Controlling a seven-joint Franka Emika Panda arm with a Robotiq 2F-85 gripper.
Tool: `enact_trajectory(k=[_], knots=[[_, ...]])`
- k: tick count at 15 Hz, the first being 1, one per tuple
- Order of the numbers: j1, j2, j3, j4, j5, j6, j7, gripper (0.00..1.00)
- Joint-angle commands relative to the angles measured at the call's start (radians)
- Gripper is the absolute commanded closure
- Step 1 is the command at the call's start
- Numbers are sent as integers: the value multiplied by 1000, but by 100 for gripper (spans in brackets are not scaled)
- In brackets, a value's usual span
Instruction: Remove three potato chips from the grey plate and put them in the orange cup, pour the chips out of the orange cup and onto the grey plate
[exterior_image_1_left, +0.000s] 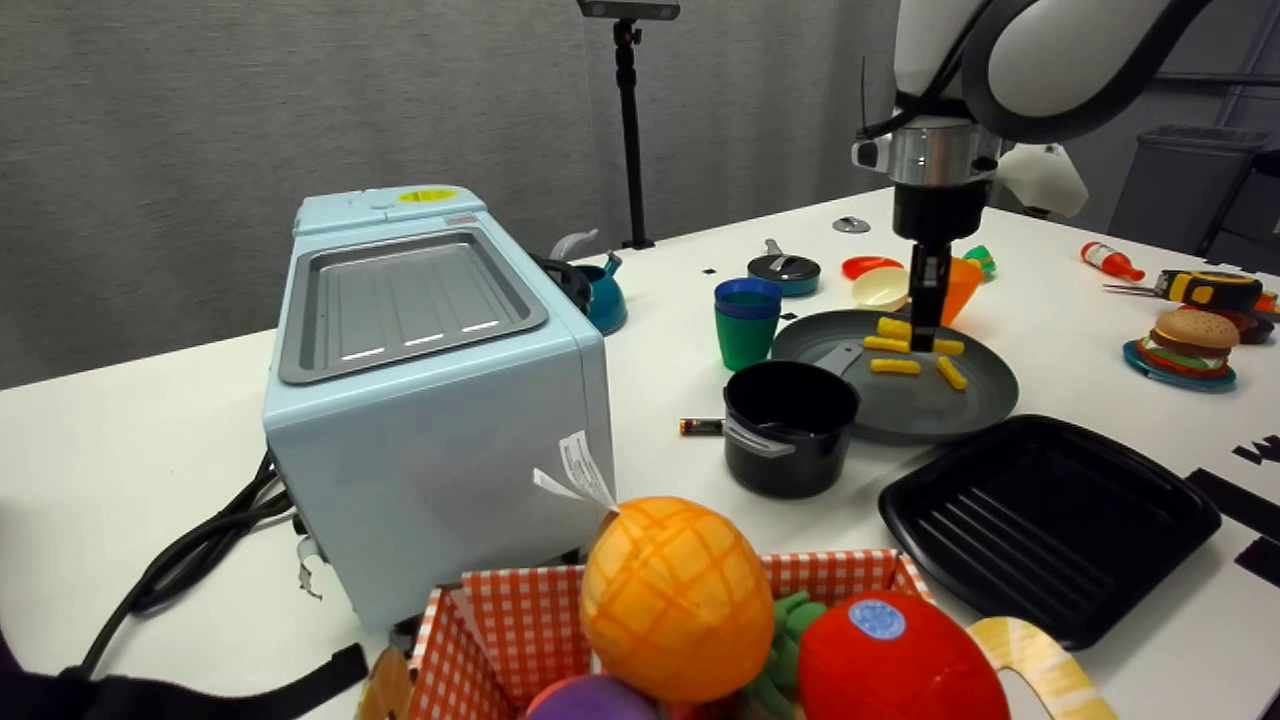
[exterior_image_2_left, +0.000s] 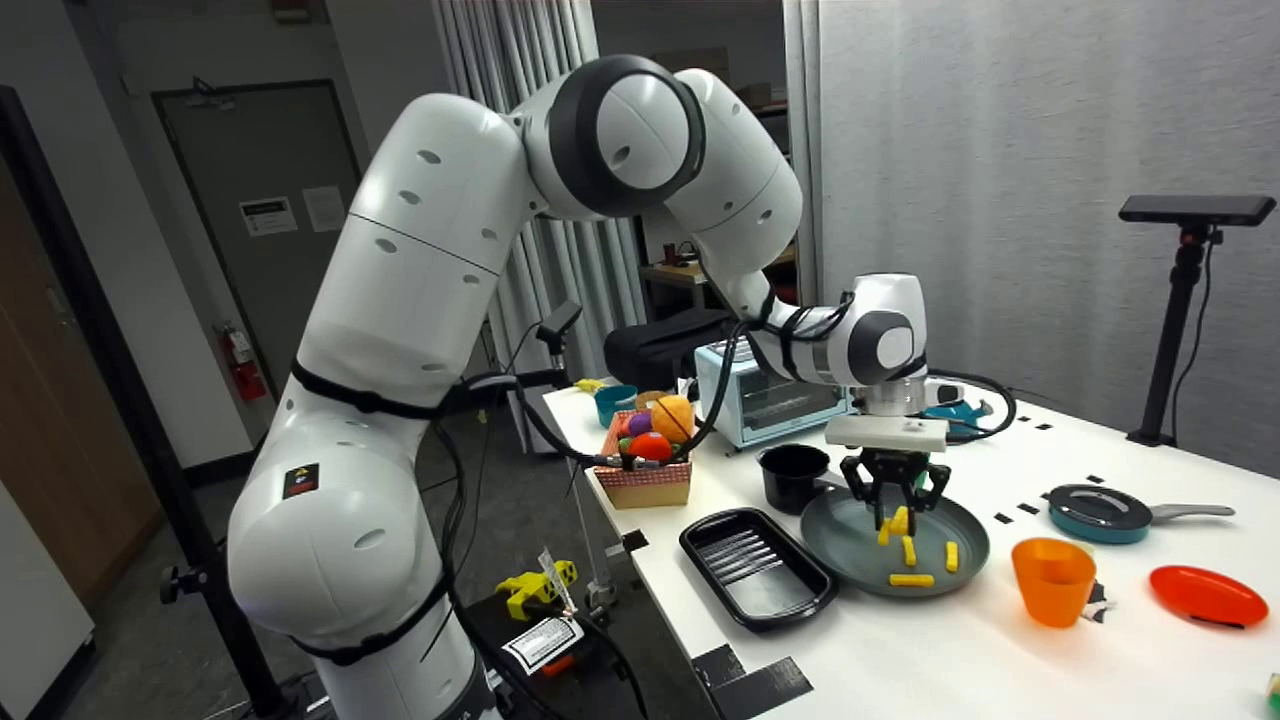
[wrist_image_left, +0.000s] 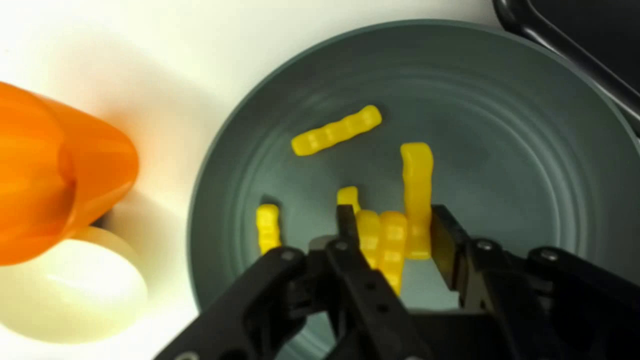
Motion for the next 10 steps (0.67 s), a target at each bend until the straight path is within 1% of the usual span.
enact_trajectory(k=[1,4,10], knots=[[-17,-26,-18,43,30,-61,22,85],[-26,-17,-40,86,41,-78,57,85],[-45,18,-96,149,44,-72,150,85]])
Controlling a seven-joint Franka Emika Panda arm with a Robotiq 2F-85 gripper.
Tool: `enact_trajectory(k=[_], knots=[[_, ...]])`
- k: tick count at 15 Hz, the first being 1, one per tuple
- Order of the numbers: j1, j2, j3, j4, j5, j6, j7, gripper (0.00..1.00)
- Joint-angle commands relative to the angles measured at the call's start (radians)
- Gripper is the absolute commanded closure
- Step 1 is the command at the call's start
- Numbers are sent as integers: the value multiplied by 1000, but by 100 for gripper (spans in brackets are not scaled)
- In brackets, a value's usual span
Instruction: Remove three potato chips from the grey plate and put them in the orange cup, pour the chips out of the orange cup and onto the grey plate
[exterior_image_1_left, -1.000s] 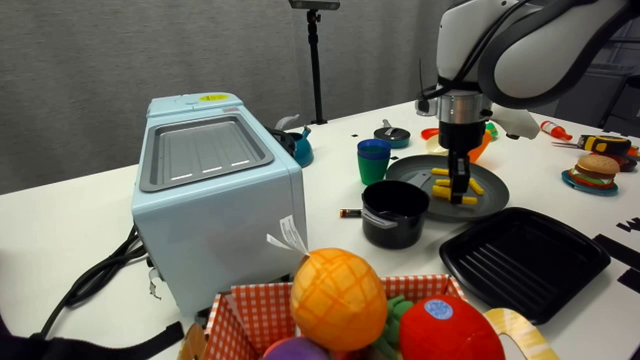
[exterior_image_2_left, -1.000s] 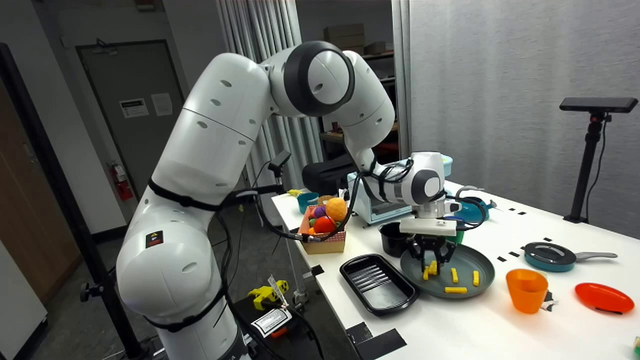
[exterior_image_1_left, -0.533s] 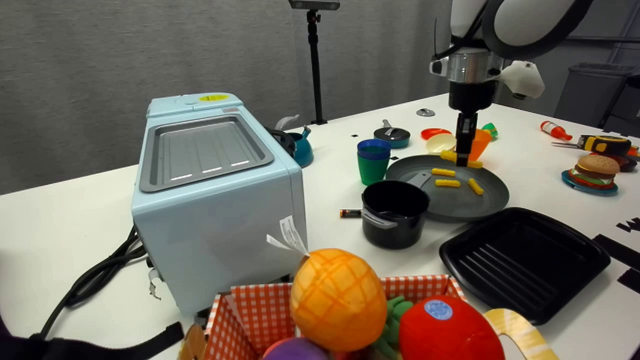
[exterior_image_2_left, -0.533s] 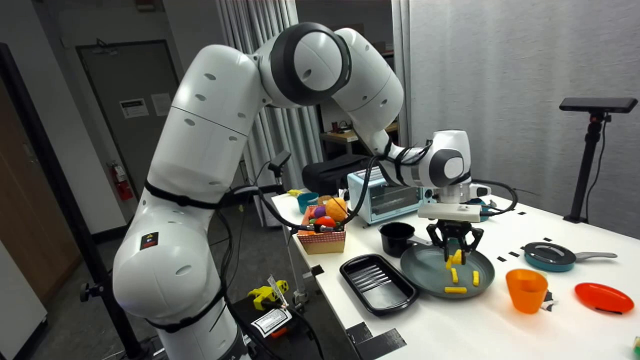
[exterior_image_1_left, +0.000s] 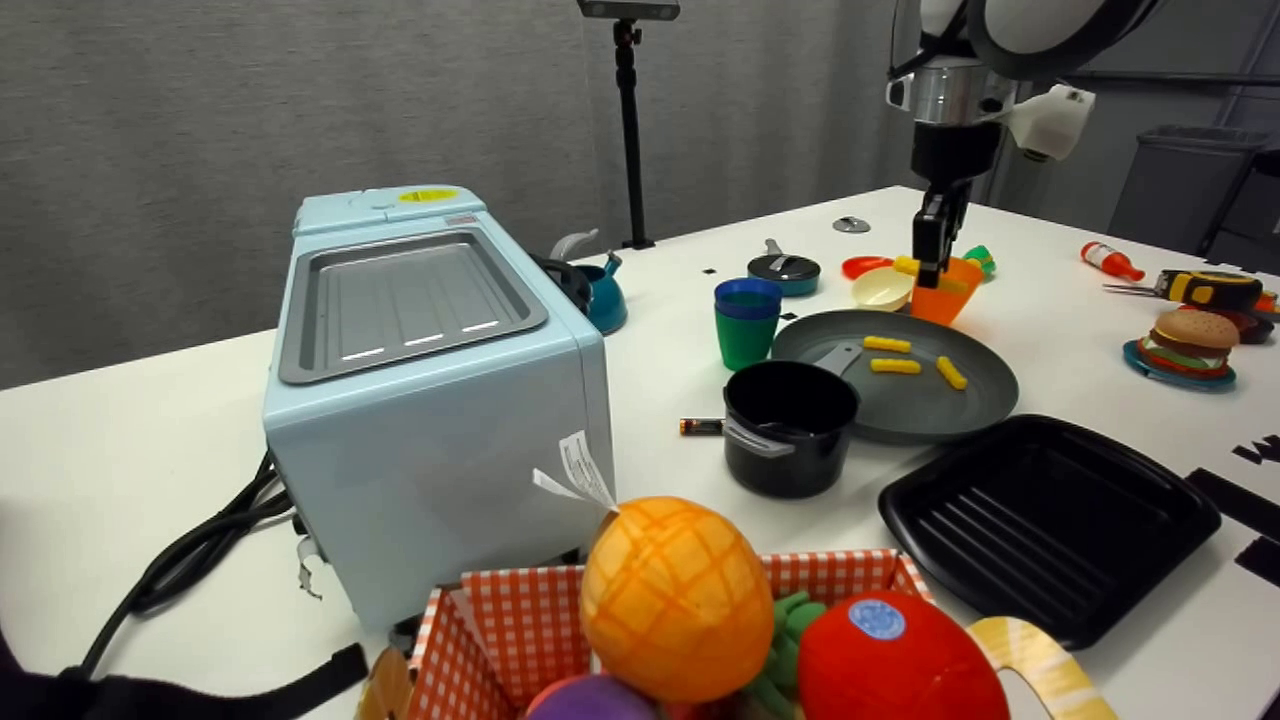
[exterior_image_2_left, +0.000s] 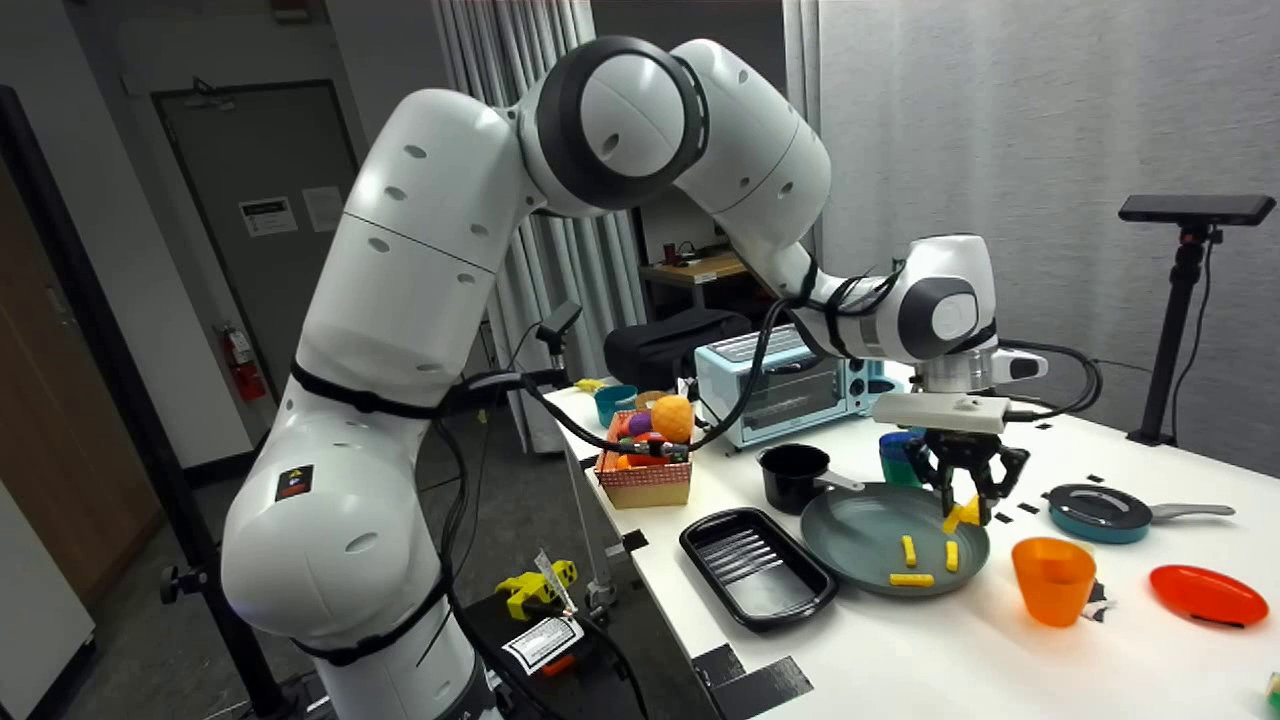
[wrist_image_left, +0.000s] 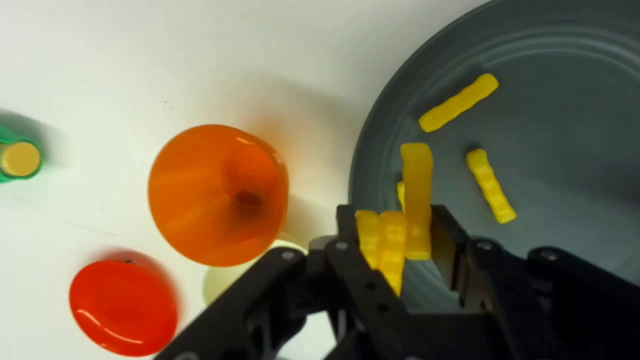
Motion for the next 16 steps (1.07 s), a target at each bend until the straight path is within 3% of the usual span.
enact_trajectory(k=[1,14,15,16], knots=[[-16,33,-28,66,15,-36,52,85],[-44,92,-81,163,17,-42,158,85],[-44,100,-81,172,18,-46,163,80],[-43,107,-81,180,18,-50,167,35]])
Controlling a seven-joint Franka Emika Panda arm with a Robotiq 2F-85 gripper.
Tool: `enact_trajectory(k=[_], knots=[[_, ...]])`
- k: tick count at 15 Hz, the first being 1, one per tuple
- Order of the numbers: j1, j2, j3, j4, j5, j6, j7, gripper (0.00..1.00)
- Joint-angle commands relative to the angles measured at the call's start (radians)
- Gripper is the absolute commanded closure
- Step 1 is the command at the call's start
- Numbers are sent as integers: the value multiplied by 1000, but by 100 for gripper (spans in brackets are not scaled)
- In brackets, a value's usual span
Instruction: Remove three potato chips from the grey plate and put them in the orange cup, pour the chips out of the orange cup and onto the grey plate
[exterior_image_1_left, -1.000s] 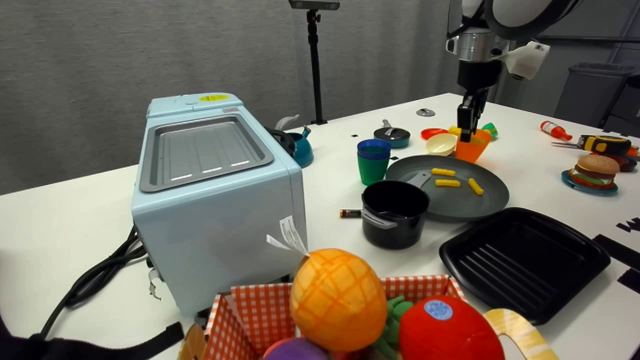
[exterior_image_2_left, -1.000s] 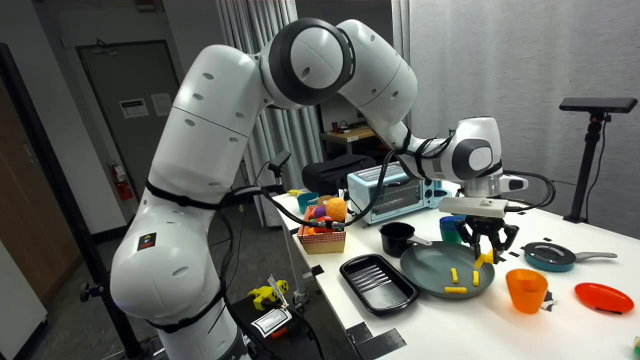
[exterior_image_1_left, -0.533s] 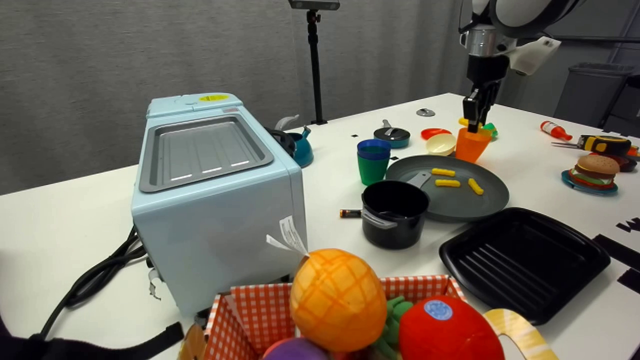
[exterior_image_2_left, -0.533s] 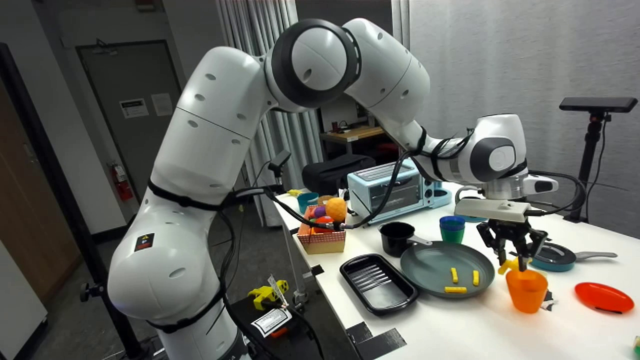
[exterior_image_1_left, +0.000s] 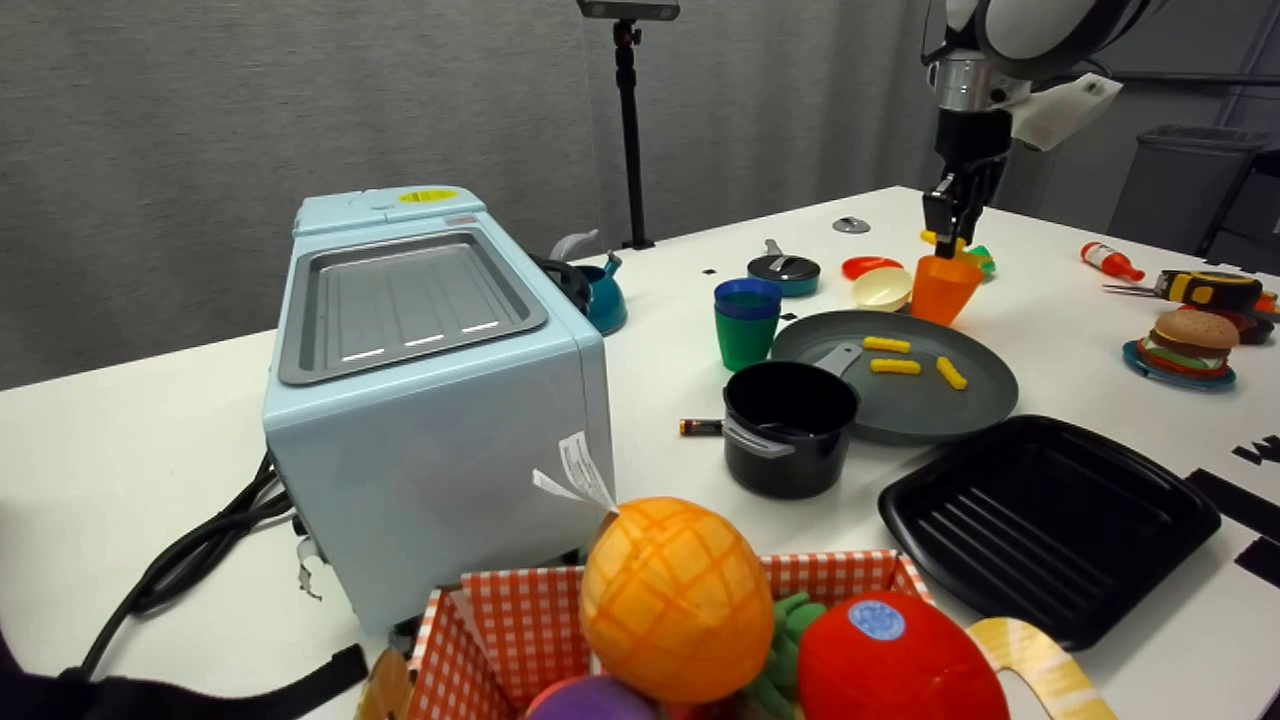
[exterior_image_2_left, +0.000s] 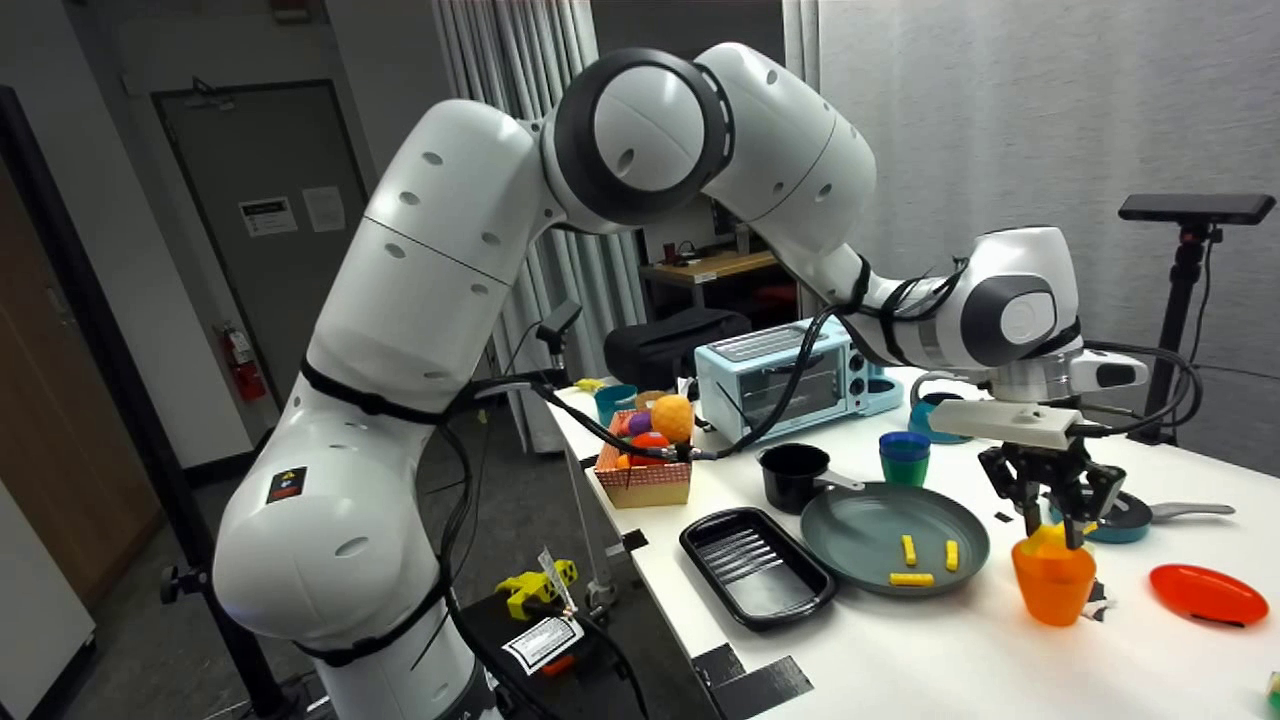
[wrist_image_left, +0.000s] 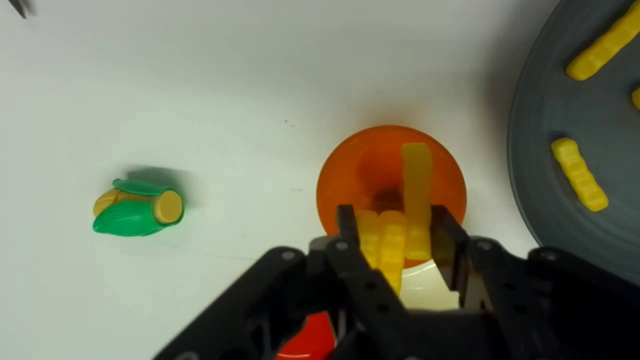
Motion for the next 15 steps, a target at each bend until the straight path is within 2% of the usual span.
enact_trajectory(k=[1,5,6,15], knots=[[-2,48,2,79,18,-53,15,34],[0,69,4,107,18,-68,17,5],[1,73,6,114,19,-71,18,1],[8,86,8,103,19,-58,42,0]])
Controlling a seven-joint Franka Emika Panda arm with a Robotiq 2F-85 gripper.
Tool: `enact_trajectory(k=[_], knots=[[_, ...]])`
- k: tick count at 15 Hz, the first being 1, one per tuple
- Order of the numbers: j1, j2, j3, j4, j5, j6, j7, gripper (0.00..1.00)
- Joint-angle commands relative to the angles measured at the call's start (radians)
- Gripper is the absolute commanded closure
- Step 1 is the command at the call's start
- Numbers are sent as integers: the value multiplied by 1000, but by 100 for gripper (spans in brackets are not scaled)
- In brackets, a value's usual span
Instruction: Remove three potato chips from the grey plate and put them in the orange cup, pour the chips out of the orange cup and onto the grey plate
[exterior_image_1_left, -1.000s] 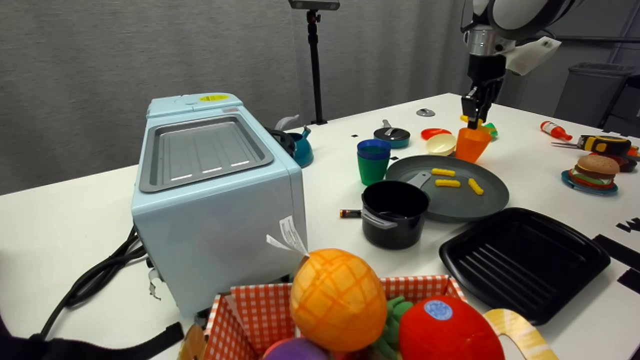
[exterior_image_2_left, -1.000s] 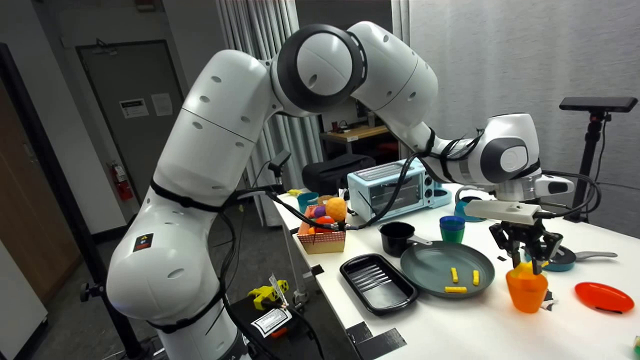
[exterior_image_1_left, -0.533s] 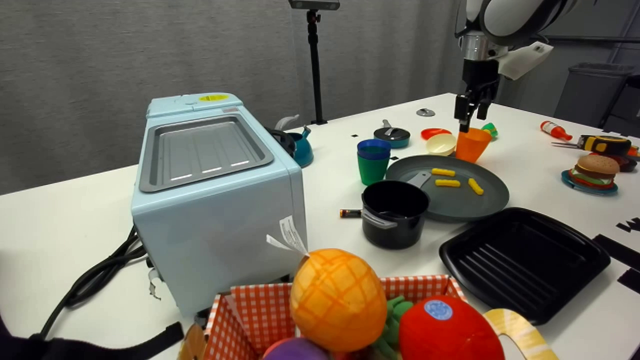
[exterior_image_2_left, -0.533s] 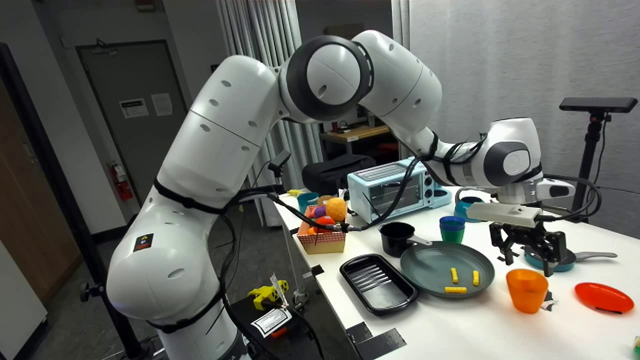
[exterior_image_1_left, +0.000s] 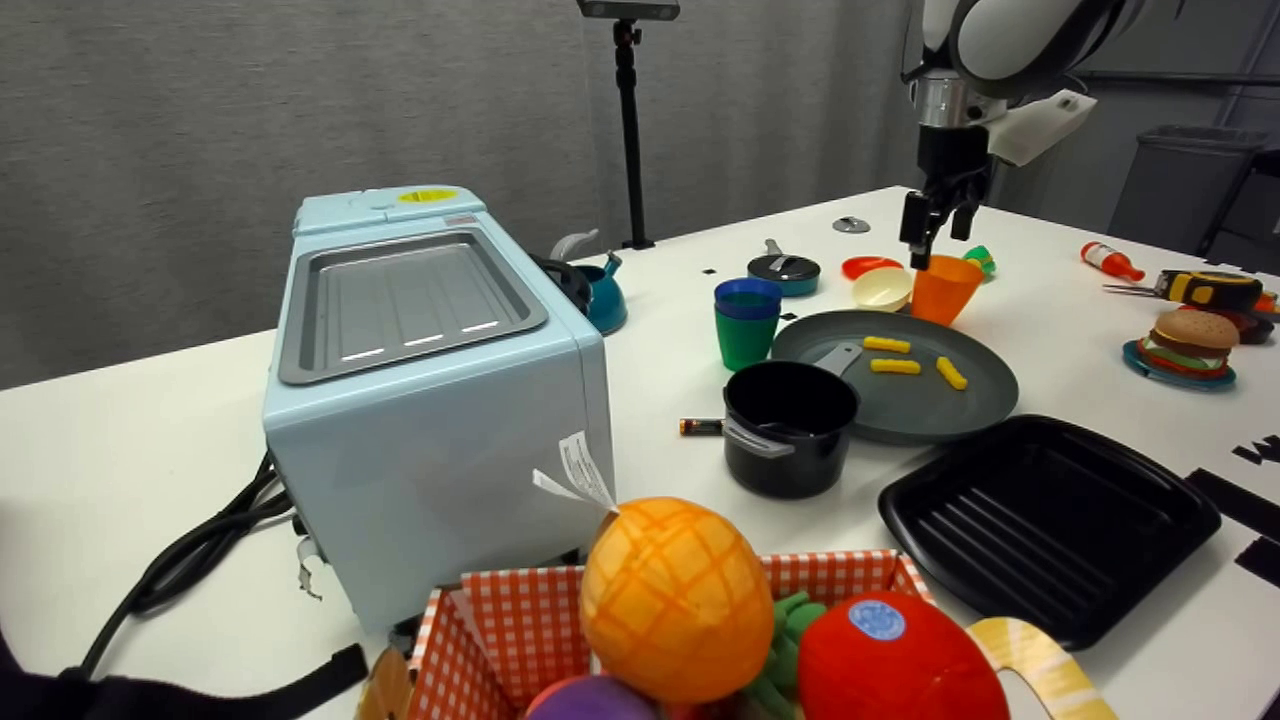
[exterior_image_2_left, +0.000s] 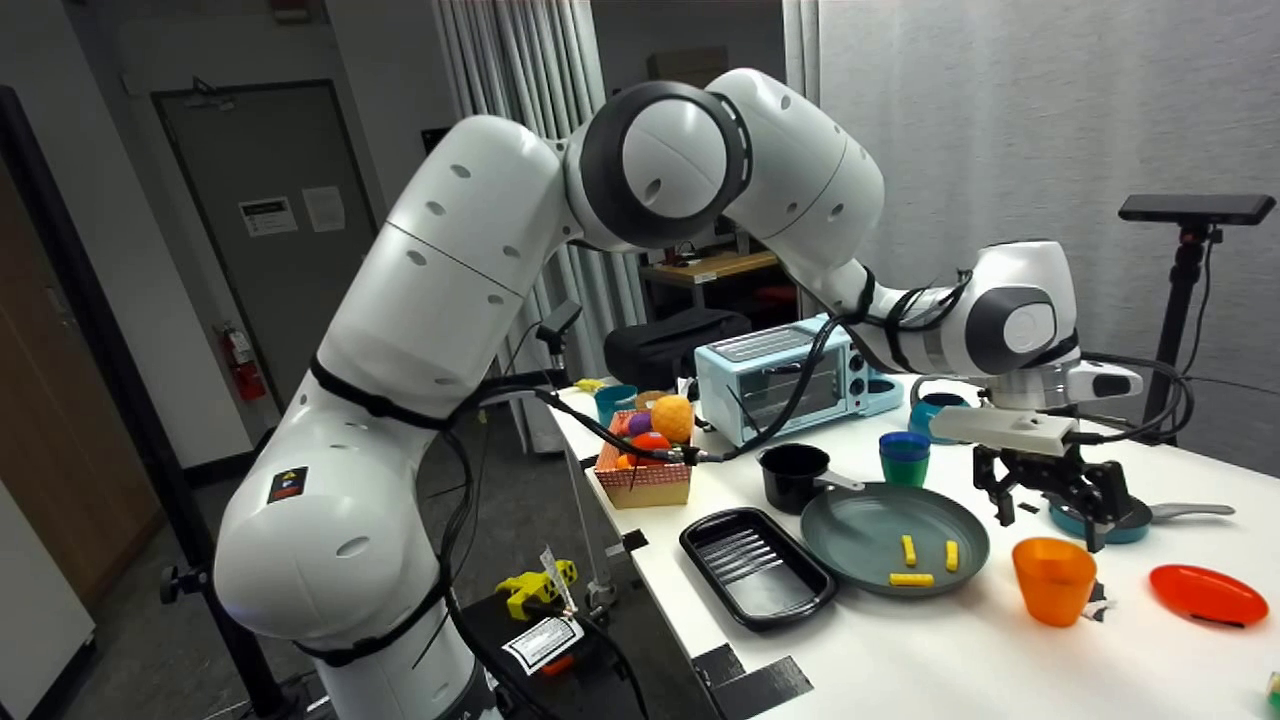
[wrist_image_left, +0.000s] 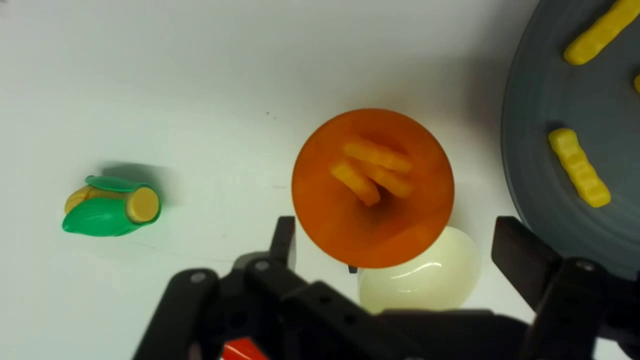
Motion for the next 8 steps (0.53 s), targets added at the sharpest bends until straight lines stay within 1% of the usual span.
enact_trajectory(k=[1,8], knots=[[2,5,-3,3,4,-2,3,0],[3,9,-4,3,5,-2,16,0]])
